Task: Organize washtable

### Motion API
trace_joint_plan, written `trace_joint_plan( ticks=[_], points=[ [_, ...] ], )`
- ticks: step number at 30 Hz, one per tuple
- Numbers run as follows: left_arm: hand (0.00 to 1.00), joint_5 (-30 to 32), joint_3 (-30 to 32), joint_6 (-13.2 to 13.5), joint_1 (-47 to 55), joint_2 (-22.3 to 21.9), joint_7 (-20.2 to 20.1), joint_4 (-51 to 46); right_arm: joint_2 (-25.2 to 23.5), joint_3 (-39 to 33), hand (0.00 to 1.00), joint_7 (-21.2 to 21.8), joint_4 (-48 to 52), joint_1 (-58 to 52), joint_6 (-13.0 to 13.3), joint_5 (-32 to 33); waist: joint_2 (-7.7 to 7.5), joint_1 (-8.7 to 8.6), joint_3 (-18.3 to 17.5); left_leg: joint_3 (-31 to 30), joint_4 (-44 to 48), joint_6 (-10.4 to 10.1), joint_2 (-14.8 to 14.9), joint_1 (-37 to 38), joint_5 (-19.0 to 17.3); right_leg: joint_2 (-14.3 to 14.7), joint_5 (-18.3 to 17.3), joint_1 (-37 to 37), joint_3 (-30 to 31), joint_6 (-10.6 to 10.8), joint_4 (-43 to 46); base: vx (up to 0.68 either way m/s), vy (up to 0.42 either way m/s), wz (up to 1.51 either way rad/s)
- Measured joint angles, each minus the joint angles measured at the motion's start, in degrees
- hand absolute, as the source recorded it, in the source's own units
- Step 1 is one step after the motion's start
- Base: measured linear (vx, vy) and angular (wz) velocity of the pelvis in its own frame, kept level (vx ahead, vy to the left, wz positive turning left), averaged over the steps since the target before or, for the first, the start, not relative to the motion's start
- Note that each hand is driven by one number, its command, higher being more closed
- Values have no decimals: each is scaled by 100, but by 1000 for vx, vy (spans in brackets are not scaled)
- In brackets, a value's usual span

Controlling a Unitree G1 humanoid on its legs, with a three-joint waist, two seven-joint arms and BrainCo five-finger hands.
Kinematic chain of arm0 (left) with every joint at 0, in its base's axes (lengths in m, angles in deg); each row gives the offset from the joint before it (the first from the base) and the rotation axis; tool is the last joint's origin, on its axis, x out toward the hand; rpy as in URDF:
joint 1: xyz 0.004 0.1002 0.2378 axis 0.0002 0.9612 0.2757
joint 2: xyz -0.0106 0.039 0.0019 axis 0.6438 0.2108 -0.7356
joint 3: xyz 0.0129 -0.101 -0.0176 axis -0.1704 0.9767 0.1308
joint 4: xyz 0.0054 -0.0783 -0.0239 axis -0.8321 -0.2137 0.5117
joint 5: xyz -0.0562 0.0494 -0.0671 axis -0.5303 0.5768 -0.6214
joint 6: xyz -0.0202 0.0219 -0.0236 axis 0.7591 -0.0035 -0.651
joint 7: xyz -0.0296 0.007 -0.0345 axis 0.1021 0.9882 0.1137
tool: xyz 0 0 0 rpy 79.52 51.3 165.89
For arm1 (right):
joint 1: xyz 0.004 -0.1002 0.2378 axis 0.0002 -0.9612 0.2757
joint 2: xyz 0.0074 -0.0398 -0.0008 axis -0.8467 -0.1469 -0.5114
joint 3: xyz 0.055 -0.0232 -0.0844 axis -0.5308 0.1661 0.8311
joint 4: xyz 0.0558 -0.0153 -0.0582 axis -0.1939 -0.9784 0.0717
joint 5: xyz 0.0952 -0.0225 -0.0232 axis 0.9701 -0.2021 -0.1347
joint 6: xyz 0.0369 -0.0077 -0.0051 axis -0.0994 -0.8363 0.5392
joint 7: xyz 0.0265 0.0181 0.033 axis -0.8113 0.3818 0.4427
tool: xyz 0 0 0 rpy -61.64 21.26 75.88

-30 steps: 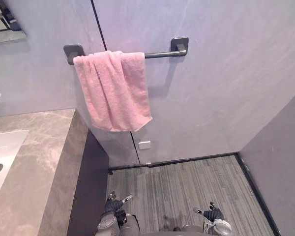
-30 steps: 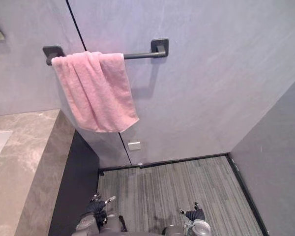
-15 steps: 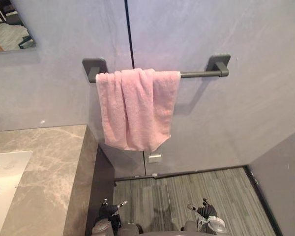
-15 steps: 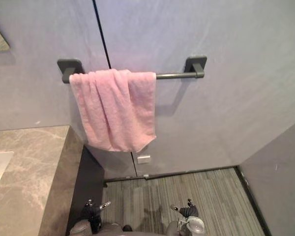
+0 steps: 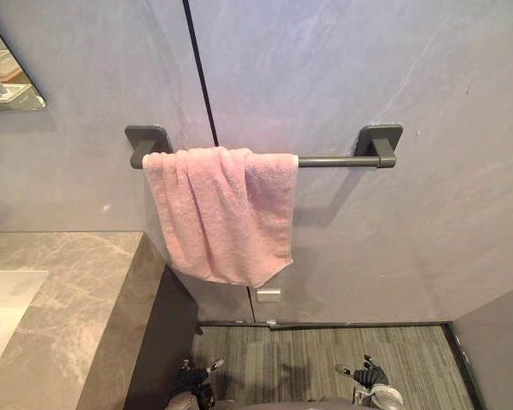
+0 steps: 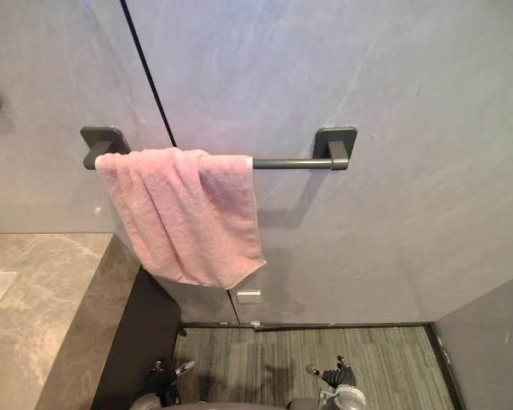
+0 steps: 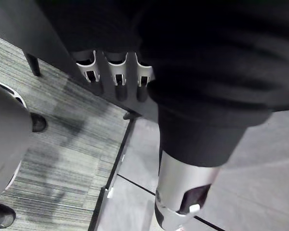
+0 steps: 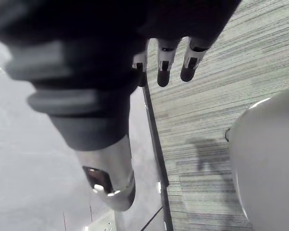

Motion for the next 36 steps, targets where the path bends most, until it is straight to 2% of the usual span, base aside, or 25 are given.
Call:
trace_joint_plan(
  ticks=[7,15,19,24,36],
  points=[
    [0,-56,-51,1,9,120,19,1,14,-111,0,-6,-197,-49,2,4,-80,2,-42,-79,-85,110,-138,1,83,-64,260,203,-55,115,-493,9,43,6],
    [0,-442,-506,35,117,236,142,-292,9,-253,0,-12,-228,-53,14,7,-80,1,-45,-268,-261,213,-286,-10,255,-183,427,313,-182,179,-729,-40,27,12],
    [0,-644,-815,84,351,276,148,-1220,17,-209,0,-17,-172,-4,40,8,-78,-4,-40,-332,-432,203,-296,-18,403,-178,471,241,-195,160,-717,-82,-15,5],
    [0,-671,-1029,308,611,371,264,-2688,74,-40,0,-18,169,-144,64,6,-47,-20,-27,-374,-449,202,-287,-89,426,-175,472,181,-201,158,-682,-75,-20,1],
    [0,-675,-1262,552,820,371,521,-4794,65,427,0,-31,526,-217,106,-5,-72,-8,-39,-330,-436,201,-280,-43,425,-188,457,168,-191,170,-618,5,0,0]
  ],
)
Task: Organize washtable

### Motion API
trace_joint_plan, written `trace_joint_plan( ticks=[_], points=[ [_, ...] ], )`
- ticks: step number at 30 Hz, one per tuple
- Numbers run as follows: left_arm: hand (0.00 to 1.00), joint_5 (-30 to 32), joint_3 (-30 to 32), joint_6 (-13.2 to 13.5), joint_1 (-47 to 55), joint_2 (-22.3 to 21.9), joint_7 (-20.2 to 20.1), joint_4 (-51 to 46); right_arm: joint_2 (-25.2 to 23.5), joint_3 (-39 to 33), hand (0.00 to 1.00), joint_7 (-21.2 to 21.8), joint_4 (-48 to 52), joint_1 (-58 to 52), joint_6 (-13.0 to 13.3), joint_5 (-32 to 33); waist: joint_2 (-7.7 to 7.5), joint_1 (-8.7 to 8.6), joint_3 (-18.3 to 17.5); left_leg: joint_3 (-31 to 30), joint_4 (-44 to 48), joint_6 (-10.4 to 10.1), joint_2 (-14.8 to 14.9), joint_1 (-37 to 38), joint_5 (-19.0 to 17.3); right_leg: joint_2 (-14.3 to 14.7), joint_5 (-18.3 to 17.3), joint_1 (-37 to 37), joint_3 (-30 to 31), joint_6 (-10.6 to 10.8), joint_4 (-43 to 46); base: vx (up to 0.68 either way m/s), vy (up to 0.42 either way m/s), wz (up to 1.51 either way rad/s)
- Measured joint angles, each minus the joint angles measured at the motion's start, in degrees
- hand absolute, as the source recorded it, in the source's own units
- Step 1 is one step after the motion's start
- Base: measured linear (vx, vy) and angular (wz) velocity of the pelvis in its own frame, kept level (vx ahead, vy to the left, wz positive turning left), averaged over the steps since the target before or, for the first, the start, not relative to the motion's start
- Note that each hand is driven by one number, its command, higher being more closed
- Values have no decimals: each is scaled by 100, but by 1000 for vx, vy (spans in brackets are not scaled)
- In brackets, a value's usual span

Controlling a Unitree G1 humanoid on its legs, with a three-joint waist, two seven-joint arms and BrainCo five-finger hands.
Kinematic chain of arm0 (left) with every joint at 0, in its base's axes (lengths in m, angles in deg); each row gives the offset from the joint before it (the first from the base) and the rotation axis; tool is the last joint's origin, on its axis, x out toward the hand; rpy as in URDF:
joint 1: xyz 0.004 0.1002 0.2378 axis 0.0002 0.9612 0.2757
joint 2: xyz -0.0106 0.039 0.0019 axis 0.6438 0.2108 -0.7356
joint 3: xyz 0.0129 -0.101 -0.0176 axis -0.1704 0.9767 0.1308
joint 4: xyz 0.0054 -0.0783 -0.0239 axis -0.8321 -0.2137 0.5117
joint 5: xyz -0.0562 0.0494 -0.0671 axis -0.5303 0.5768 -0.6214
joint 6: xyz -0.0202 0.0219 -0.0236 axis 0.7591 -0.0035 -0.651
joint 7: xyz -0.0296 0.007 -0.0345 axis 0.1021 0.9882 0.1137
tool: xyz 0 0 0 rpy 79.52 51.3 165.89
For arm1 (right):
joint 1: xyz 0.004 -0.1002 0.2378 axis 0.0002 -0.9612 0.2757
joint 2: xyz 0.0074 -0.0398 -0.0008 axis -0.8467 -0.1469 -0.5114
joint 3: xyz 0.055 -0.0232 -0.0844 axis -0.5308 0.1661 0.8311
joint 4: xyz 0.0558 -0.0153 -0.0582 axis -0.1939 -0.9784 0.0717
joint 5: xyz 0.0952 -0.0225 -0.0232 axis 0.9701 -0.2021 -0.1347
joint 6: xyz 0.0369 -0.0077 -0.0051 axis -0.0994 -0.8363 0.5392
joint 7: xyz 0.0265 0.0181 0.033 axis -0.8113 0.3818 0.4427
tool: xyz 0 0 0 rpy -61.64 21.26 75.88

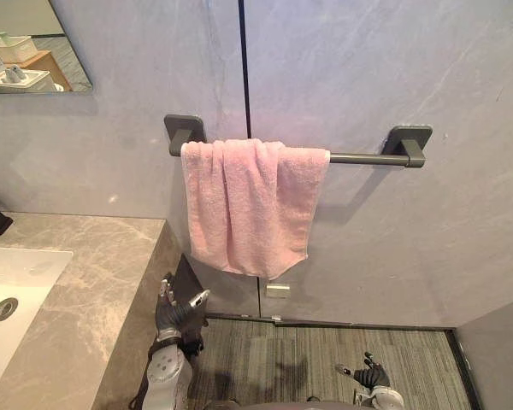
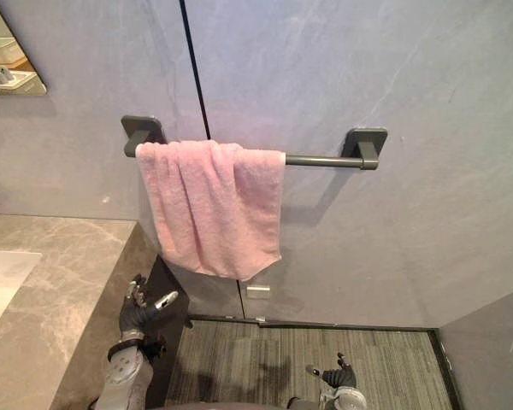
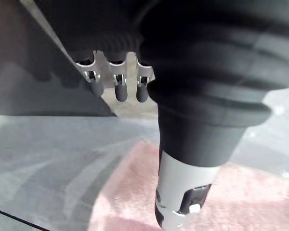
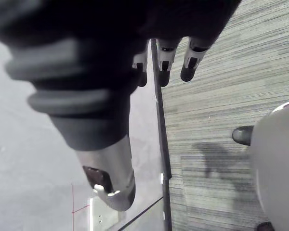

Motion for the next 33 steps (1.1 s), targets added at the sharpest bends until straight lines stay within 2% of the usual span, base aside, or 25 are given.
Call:
trace_joint_plan(
  ticks=[8,10,11,17,18,26,27,33],
  points=[
    [0,12,-249,141,-90,94,13,-494,12,108,0,4,-9,-75,0,-20,-12,-22,-103,69,1,0,12,20,0,7,7,-8,61,-7,-2,-19,-3,-3],
    [0,16,-301,141,-150,97,73,-494,12,123,0,6,-12,-81,0,-80,1,-63,-164,76,-1,0,11,13,0,11,14,-7,82,-13,-20,-30,-5,-5],
    [0,19,-318,145,-185,110,111,-495,16,157,0,6,-13,-60,1,-121,9,-152,-194,80,-5,0,11,-11,0,13,15,-9,92,-13,-41,-39,-6,-4],
    [0,76,-458,145,-453,305,135,-494,65,166,0,9,-81,-61,3,-123,32,-204,-215,114,-19,0,22,-37,-1,64,72,-21,144,-22,-125,-11,-5,-4],
    [0,87,-454,145,-496,343,146,-494,101,167,0,9,-83,-58,3,-124,37,-278,-226,117,-29,0,22,-36,-1,74,94,-19,148,-22,-153,0,0,0],
    [0,268,-458,142,-687,587,249,-390,225,161,0,8,-141,16,3,-196,65,-307,-285,246,-75,2,40,-32,1,146,326,1,278,-49,-480,11,0,-10],
    [100,272,-456,142,-695,598,250,-383,236,160,0,8,-142,12,3,-196,64,-306,-285,253,-80,3,37,-32,2,148,344,4,288,-48,-504,-18,5,-6],
    [100,311,-435,132,-872,823,270,-95,264,155,0,20,-283,-6,2,-197,49,-321,-297,254,-124,27,5,-33,24,142,497,76,308,-39,-733,-9,2,-1]
  ],
)
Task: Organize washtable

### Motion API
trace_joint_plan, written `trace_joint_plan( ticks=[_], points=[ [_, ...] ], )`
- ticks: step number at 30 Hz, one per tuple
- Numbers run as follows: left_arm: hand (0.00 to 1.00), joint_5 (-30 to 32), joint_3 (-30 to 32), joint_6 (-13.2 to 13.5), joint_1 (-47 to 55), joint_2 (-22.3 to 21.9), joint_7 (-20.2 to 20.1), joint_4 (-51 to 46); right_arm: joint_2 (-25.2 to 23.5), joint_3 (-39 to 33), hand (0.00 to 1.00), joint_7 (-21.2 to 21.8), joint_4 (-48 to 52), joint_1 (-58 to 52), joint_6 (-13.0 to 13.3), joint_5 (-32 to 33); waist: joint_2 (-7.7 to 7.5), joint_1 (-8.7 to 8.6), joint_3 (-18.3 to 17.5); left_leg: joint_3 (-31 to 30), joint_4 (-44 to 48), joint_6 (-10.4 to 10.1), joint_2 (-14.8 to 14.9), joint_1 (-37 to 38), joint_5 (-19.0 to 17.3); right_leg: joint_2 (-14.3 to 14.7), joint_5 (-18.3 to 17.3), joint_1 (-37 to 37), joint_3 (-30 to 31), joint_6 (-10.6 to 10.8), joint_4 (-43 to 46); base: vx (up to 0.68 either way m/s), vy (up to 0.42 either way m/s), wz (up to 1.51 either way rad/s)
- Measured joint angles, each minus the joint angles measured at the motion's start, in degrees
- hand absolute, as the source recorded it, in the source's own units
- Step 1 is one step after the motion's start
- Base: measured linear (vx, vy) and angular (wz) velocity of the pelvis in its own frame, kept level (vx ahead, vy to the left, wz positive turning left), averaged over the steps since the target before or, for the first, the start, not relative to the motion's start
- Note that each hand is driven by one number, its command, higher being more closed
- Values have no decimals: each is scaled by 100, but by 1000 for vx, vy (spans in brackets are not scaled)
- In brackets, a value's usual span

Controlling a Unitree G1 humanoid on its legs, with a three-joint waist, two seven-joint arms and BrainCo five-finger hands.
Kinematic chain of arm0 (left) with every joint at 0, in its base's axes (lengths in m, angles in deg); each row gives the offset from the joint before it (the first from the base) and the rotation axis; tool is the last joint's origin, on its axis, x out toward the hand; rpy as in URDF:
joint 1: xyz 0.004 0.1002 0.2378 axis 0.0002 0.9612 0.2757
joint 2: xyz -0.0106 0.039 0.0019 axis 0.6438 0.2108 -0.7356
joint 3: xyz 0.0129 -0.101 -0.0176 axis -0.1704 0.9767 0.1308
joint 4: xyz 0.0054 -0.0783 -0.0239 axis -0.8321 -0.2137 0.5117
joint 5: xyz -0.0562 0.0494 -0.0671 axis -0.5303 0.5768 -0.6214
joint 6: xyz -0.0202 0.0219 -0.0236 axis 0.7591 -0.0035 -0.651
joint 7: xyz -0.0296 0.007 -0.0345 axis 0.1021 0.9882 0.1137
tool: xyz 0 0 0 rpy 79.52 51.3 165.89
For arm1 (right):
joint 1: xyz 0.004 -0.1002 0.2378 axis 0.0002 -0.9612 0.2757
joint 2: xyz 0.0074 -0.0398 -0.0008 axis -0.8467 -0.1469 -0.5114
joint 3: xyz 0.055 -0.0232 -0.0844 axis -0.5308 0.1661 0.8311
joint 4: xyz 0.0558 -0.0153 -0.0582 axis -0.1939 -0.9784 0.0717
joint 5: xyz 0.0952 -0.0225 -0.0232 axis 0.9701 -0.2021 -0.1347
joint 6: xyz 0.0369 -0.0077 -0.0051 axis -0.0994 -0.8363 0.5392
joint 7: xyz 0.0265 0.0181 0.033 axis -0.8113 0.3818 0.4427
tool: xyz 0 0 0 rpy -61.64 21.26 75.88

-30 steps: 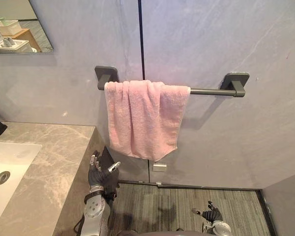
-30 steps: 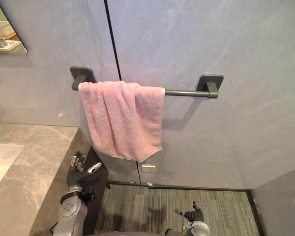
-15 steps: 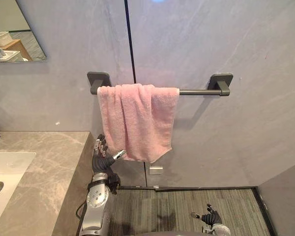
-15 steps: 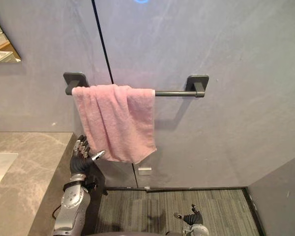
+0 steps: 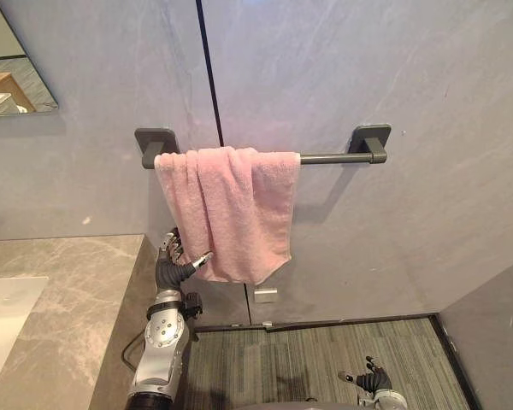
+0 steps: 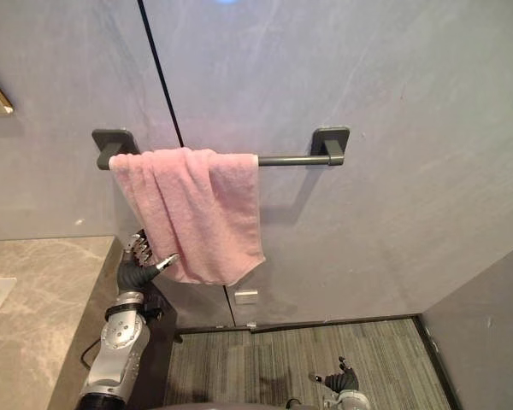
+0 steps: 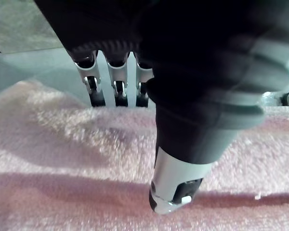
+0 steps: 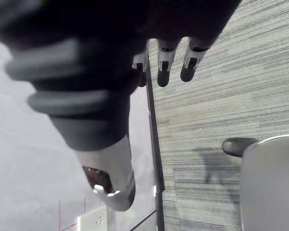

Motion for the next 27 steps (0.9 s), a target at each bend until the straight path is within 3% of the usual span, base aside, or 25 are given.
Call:
trace_joint_plan(
  ticks=[15,19,27],
  points=[
    [100,-1,56,0,-25,131,-40,208,125,96,0,8,183,128,6,7,-37,-29,-16,-25,-73,2,-23,-6,1,7,46,28,4,4,-151,0,0,0],
    [100,-1,140,0,-24,139,-39,205,161,325,0,6,1279,127,67,6,-61,-138,-12,-24,-75,3,-28,-10,0,8,53,16,22,-2,-150,-8,-2,0],
    [100,-1,216,1,-22,138,-21,29,207,487,0,10,3086,121,284,11,-94,-138,40,-9,-10,17,-17,-97,-13,26,52,-136,177,2,-63,-18,-5,-7]
  ],
)
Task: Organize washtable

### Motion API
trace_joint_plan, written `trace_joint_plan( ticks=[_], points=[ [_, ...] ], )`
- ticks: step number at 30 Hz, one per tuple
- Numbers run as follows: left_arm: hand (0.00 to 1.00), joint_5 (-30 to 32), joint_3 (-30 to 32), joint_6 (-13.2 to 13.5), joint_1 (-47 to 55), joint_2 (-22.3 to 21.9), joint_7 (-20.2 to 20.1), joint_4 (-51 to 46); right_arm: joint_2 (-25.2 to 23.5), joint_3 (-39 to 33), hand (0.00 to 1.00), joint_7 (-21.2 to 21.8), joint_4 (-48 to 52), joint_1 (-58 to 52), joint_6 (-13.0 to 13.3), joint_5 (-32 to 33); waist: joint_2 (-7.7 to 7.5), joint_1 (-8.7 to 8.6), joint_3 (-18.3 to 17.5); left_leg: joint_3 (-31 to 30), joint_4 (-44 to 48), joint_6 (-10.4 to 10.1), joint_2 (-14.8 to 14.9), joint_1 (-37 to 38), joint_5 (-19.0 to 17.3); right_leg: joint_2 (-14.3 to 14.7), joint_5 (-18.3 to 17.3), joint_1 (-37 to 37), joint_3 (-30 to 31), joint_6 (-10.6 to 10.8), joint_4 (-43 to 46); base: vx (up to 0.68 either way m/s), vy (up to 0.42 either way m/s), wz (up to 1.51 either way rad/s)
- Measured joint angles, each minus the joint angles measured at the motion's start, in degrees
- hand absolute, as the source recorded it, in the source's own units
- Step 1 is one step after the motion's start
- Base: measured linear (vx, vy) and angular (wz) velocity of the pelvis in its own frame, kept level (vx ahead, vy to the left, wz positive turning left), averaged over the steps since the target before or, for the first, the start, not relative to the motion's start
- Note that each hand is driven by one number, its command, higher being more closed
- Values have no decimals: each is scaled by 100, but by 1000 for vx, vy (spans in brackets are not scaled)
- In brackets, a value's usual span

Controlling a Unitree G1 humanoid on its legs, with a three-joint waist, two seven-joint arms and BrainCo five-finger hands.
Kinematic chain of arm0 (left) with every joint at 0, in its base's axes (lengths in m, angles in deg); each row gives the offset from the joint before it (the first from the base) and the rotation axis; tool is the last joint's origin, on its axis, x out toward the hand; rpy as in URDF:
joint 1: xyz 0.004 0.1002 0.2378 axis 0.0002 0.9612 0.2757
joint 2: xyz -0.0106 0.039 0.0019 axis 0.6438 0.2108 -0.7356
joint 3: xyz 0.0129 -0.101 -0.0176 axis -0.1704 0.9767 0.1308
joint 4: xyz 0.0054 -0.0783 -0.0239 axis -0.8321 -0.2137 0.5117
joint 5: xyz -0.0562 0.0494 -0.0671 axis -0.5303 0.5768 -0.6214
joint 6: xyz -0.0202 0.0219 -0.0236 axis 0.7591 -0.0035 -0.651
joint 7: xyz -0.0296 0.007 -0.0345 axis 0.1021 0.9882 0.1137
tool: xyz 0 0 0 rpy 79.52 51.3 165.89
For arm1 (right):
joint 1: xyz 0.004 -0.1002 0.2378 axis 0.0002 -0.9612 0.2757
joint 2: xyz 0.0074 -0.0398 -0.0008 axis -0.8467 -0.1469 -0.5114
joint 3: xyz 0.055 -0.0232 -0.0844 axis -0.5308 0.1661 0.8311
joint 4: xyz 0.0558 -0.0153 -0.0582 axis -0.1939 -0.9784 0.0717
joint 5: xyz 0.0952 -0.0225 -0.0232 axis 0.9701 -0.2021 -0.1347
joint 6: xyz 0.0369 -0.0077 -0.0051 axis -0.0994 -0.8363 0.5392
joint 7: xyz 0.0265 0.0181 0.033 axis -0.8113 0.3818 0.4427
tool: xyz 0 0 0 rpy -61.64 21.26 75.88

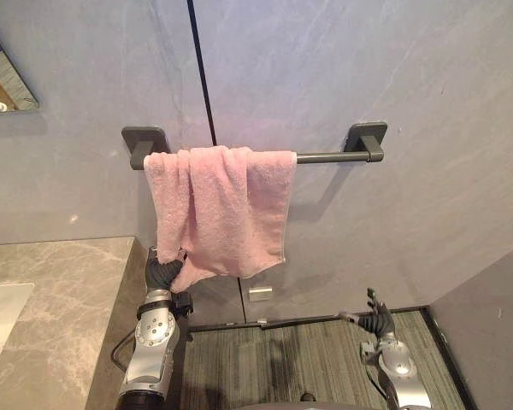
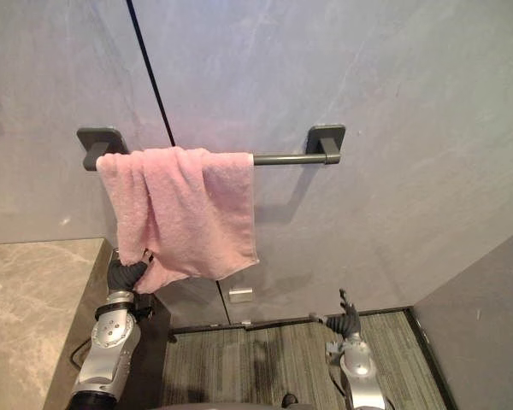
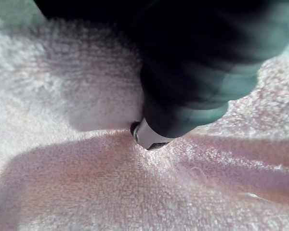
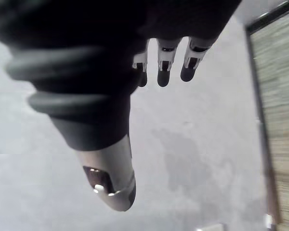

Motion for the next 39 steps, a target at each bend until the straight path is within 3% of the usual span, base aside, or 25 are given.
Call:
trace_joint_plan(
  ticks=[11,39],
  points=[
    [100,1,0,8,-44,-32,8,-520,328,486,0,249,1668,62,312,265,26,11,111,-61,161,62,-4,-78,-92,0,-32,-71,113,18,106,-19,-1,-3],
    [100,-19,-227,7,-275,-333,89,-625,376,1419,0,664,1711,571,384,881,79,25,144,-330,218,78,2,-225,-99,-8,-23,-4,-35,15,-16,-8,-2,3]
  ],
)
